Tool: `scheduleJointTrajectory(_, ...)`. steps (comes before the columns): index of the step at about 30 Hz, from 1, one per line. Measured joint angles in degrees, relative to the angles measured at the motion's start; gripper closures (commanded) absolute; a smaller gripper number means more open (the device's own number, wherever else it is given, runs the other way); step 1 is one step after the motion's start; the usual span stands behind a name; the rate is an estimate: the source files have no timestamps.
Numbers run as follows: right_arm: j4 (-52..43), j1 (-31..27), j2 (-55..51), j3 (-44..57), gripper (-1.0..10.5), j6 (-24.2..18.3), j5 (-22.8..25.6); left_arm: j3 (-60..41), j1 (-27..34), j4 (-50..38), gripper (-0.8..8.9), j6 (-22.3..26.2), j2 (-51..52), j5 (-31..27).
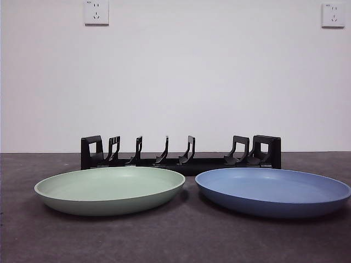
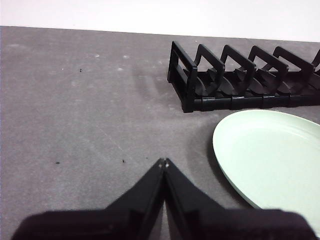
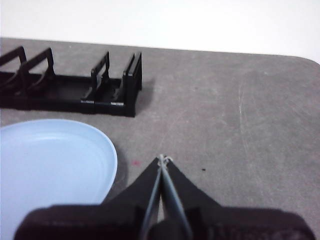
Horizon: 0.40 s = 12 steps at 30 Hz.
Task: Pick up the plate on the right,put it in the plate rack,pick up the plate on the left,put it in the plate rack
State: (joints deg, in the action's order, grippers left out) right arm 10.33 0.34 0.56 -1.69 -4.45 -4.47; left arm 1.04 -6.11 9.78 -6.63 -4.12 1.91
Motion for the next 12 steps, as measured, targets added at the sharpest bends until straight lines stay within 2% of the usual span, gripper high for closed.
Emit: scheduleJointTrajectory(12,-0.1,0.0,0.0,0.0,9.6,7.0,-0.2,0.0,0.0,0.0,8.19,0.0,0.0,0.0)
